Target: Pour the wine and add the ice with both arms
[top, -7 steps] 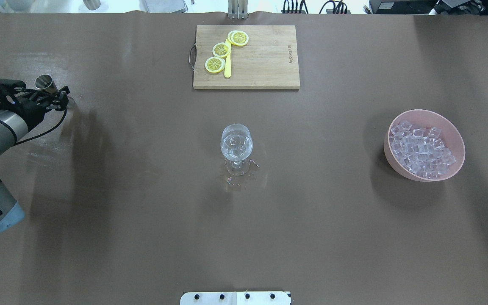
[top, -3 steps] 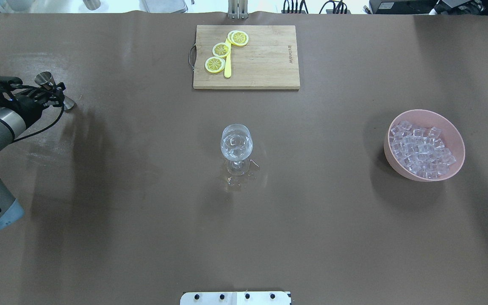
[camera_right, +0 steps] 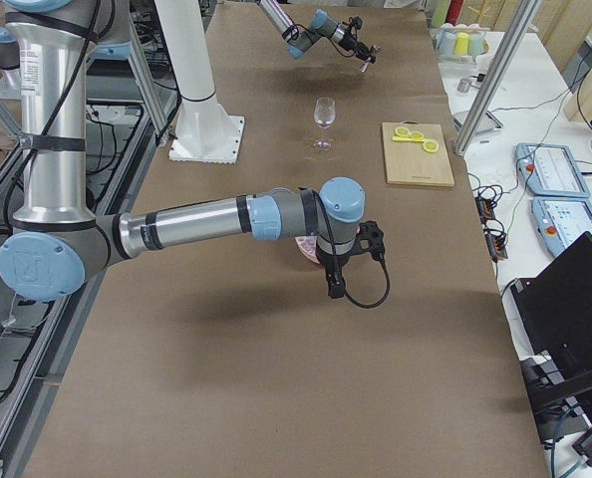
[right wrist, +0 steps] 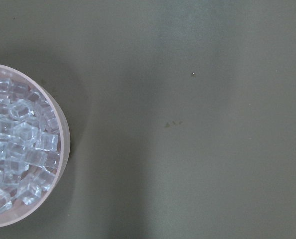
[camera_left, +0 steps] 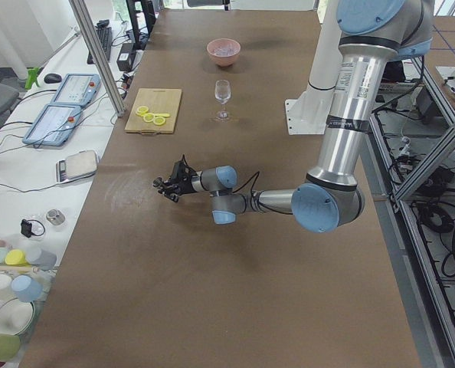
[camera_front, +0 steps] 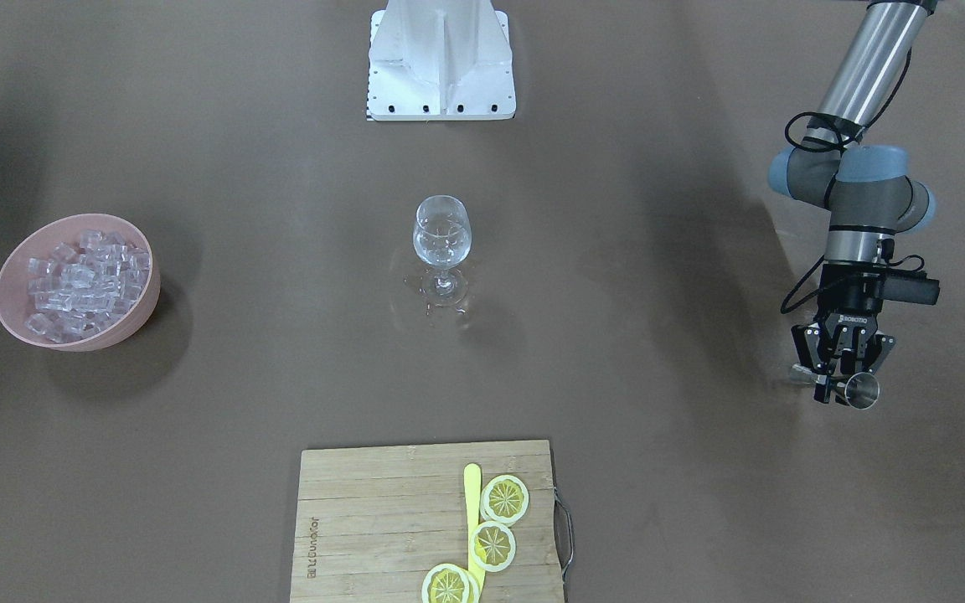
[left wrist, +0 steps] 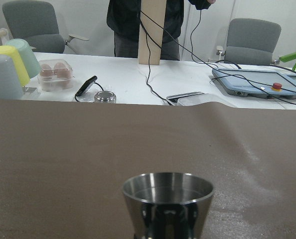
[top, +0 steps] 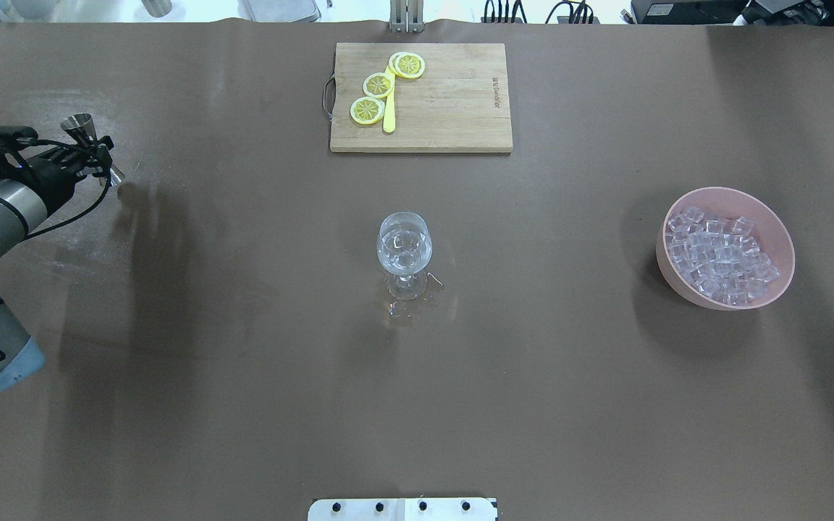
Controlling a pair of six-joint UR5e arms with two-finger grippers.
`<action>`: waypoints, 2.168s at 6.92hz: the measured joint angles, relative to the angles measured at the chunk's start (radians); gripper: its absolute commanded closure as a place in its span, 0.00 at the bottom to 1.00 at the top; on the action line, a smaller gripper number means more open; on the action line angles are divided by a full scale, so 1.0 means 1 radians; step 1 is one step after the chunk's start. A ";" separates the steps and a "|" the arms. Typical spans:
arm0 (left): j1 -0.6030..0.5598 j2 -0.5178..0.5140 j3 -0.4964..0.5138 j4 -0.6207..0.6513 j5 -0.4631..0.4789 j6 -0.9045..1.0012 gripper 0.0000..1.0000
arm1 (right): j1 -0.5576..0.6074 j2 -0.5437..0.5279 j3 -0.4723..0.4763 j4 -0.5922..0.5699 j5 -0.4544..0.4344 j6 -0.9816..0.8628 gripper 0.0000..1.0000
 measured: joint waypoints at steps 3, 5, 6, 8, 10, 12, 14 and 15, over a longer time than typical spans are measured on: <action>-0.014 -0.004 -0.059 0.000 -0.004 0.039 1.00 | 0.000 0.001 0.001 0.001 0.001 0.000 0.00; -0.016 -0.022 -0.111 -0.007 -0.006 0.215 1.00 | 0.000 0.003 0.002 0.002 0.001 0.000 0.00; -0.016 -0.033 -0.140 -0.007 -0.005 0.275 1.00 | 0.001 0.002 0.002 0.001 0.001 0.000 0.00; -0.014 -0.056 -0.193 0.009 -0.006 0.312 1.00 | 0.001 0.012 0.006 0.001 0.000 0.024 0.00; -0.008 -0.073 -0.227 0.008 -0.052 0.419 1.00 | 0.001 0.035 0.039 0.002 0.001 0.117 0.00; 0.033 -0.095 -0.260 0.009 -0.085 0.560 1.00 | 0.001 0.044 0.082 0.002 0.002 0.228 0.00; 0.093 -0.133 -0.297 0.035 -0.090 0.693 1.00 | 0.001 0.047 0.098 0.002 0.002 0.290 0.00; 0.110 -0.146 -0.350 0.109 -0.118 0.722 1.00 | 0.001 0.047 0.100 0.002 0.002 0.314 0.00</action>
